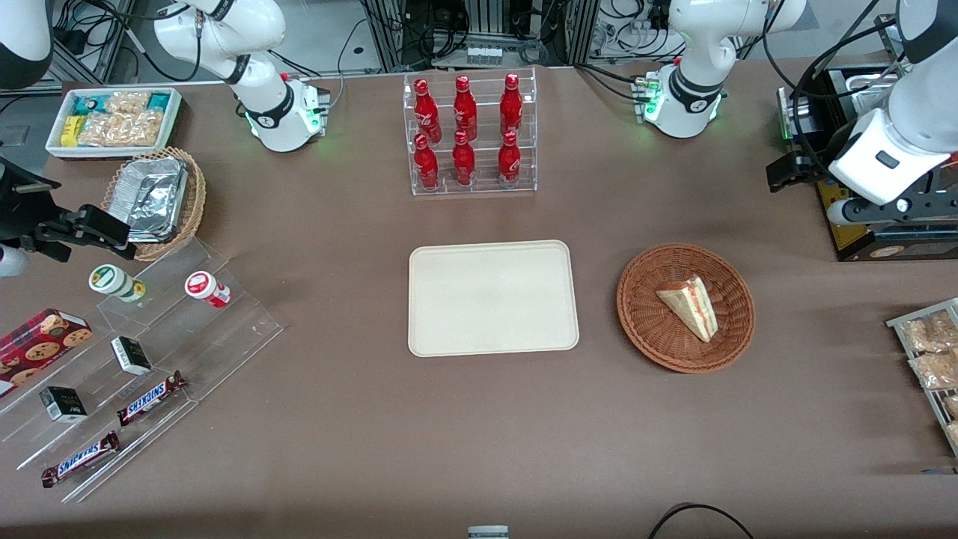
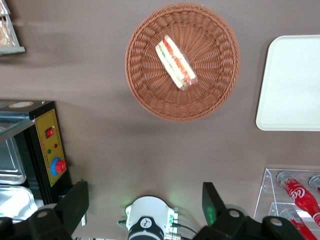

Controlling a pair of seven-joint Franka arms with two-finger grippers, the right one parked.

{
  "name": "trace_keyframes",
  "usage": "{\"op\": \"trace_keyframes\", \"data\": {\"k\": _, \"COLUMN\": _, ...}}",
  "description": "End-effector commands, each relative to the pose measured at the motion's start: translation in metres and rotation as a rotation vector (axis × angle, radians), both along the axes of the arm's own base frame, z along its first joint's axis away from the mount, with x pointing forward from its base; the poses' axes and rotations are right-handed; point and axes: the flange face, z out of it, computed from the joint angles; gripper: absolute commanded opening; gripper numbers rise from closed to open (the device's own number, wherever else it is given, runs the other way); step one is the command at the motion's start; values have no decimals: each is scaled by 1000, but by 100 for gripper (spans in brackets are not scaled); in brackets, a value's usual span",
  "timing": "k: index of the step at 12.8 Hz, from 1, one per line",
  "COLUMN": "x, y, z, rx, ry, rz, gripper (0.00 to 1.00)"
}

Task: Place sandwich from basket to tray
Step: 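Move the left gripper over the wrapped sandwich in the wicker basket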

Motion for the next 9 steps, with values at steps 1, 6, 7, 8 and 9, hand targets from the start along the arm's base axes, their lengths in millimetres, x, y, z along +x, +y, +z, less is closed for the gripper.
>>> {"op": "trace_keyframes", "data": {"k": 1, "x": 6, "y": 0, "z": -5, "rx": -16, "ry": 1, "rz": -14, "gripper": 100}}
{"op": "trace_keyframes", "data": {"k": 6, "x": 6, "y": -2, "z": -80, "rx": -13, "ry": 33, "rz": -19, "gripper": 100}}
{"op": "trace_keyframes", "data": {"k": 7, "x": 2, "y": -2, "z": -97, "rx": -14, "ry": 21, "rz": -18, "gripper": 100}}
{"op": "trace_keyframes", "data": {"k": 8, "x": 0, "y": -2, "z": -116, "rx": -16, "ry": 11, "rz": -19, "gripper": 100}}
{"op": "trace_keyframes", "data": {"k": 9, "x": -3, "y": -1, "z": -131, "rx": -16, "ry": 0, "rz": -16, "gripper": 100}}
